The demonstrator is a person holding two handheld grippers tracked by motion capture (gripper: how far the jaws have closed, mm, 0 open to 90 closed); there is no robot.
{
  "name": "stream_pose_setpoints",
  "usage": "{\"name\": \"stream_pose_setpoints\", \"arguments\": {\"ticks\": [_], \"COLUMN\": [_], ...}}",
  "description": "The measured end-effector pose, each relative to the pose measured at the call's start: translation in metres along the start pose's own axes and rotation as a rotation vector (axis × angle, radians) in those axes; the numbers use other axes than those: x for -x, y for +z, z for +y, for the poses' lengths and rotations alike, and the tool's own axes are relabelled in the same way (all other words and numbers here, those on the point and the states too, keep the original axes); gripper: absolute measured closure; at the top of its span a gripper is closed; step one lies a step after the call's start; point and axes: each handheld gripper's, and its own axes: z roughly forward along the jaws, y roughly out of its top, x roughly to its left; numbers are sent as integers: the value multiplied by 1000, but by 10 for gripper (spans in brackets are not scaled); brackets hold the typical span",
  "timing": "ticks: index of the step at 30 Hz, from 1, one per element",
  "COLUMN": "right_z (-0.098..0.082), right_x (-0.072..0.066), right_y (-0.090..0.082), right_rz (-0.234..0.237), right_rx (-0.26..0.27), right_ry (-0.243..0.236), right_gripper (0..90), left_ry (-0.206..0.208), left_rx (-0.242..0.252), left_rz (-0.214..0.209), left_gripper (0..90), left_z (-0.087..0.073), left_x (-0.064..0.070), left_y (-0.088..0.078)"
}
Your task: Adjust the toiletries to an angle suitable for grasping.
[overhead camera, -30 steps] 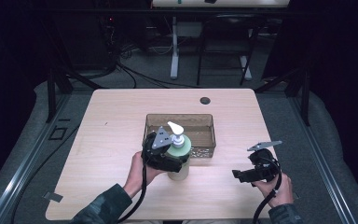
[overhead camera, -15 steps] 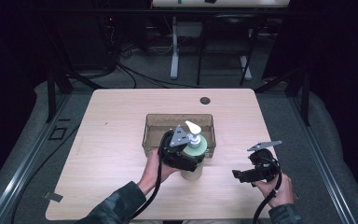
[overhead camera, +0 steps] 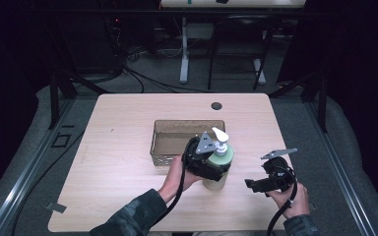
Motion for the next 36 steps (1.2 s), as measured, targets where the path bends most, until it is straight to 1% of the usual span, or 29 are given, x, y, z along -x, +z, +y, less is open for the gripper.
{"name": "stream_pose_setpoints", "arguments": {"ticks": [6,11,16,21,24,26,28,29,31,33,36], "right_z": [0,0,0,0,0,0,0,0,0,0,0], "right_x": [0,0,0,0,0,0,0,1,1,1,0], "right_y": [0,1,1,1,1,1,1,1,1,1,1], "right_rz": [2,4,4,5,6,7,9,12,11,10,7], "right_rx": [-2,-2,0,-1,-1,-1,-2,-1,-3,-3,-4], "right_ry": [-2,-2,-4,-5,-6,-6,-5,-2,-4,-5,-6], "right_gripper": [111,110,108,108,108,108,108,109,109,109,109], "left_ry": [10,18,20,23,24,14,16,17,0,-22,-29], "left_rx": [10,-3,5,-2,-2,-8,-23,-34,-47,-37,-39], "left_rz": [-15,-25,-29,-25,-28,-21,-8,-6,-7,-14,-18], "left_gripper": [121,120,120,117,115,114,110,92,55,34,11], "left_z": [4,10,11,11,11,12,12,12,11,10,10], "left_x": [3,7,8,8,7,8,9,9,7,5,1], "left_y": [9,16,18,18,17,16,15,14,11,6,-4]}}
